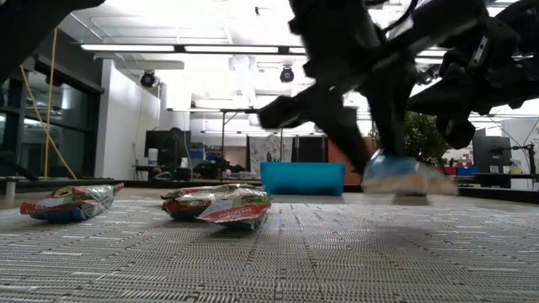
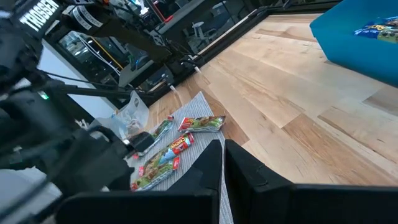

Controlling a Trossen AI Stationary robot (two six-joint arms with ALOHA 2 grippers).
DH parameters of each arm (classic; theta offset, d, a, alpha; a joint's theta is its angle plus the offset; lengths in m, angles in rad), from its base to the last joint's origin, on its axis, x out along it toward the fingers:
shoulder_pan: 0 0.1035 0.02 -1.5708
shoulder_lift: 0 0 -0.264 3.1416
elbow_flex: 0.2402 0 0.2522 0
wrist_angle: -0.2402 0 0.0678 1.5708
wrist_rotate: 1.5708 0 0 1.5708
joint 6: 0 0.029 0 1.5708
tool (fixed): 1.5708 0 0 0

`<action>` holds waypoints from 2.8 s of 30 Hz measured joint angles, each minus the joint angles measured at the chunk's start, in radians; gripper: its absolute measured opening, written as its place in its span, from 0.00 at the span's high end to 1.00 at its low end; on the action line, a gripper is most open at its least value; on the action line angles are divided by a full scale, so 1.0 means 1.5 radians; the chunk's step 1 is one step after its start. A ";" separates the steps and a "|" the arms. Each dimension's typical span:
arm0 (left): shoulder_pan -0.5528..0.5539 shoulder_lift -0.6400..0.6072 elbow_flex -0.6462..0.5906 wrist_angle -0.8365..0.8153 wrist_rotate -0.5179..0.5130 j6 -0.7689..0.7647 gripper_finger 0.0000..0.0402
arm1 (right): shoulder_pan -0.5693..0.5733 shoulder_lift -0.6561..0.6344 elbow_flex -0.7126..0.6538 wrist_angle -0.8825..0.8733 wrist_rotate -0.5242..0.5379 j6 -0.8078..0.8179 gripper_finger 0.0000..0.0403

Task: Pick and place Granola Bars by type
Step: Put the yellow granola bar into the left transparent bin

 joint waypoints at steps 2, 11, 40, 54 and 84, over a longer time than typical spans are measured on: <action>0.004 -0.001 0.027 -0.004 0.000 0.052 0.78 | 0.000 0.000 0.000 0.000 0.000 0.000 1.00; 0.022 -0.051 0.074 -0.088 0.057 0.234 0.78 | 0.000 0.000 0.000 0.000 0.000 0.000 1.00; -0.196 -0.336 0.051 -0.405 -0.102 0.499 0.78 | 0.000 0.000 0.000 0.001 0.000 0.000 1.00; -0.346 -0.359 -0.020 -0.403 -0.092 0.462 0.78 | 0.000 0.000 0.000 0.000 0.000 0.000 1.00; -0.484 -0.486 -0.629 -0.236 0.060 0.325 0.78 | 0.000 0.000 0.000 0.000 0.000 0.000 1.00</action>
